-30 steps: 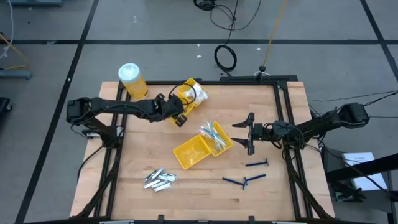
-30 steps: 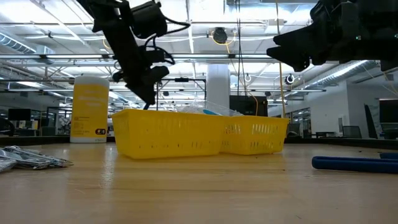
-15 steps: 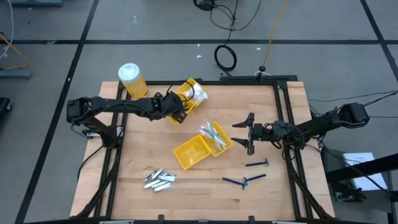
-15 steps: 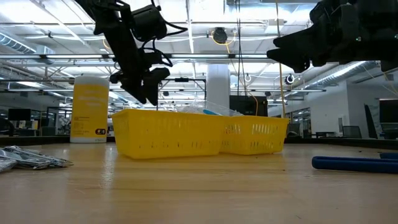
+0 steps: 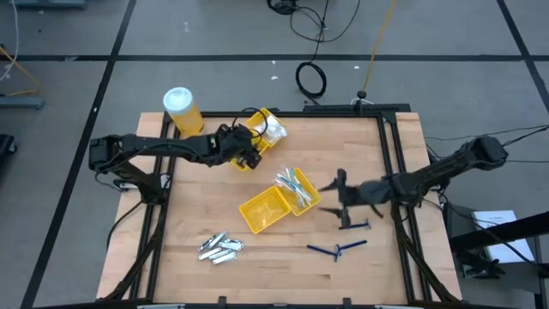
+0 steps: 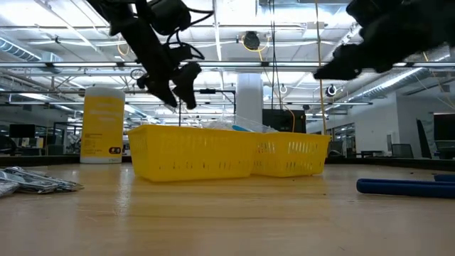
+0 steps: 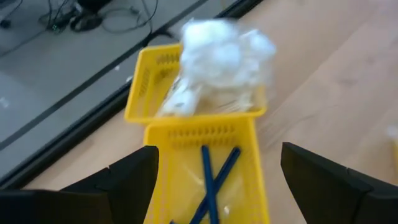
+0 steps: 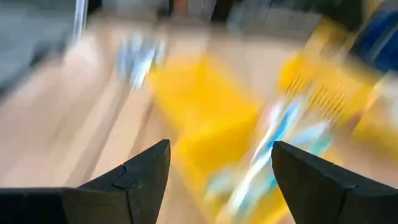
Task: Pick & Place Travel size toiletries
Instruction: Put the blue razor into the bottom left yellow basket
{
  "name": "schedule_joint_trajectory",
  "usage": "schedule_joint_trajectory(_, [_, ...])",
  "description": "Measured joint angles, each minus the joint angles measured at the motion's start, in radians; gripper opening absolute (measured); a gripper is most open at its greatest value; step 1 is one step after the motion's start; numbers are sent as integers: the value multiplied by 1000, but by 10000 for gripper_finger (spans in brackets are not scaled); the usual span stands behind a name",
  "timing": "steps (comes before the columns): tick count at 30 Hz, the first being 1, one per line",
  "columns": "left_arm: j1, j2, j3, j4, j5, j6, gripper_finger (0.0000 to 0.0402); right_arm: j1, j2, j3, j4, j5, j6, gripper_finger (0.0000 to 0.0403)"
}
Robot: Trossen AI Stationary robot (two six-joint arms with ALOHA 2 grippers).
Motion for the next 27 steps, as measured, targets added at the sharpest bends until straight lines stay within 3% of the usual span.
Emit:
schedule_joint_trajectory(4, [-13,0,0,51,1,9,330,118,80,193,-546,31,222,265])
schedule_joint_trajectory(7, [-24,0,0,65,1,5,326,193,125,236,-717,-35,388,265])
schedule_joint_trajectory(10, [-31,0,0,65,2,14,322,257,148,220,-728,-114,493,261])
schedule_joint_trajectory(15, [-34,0,0,65,2,-10,325,332,185,145,-684,-94,575,238])
schedule_joint_trajectory(27, [-34,0,0,63,3,-49,316,337,217,-21,-597,-100,693,170])
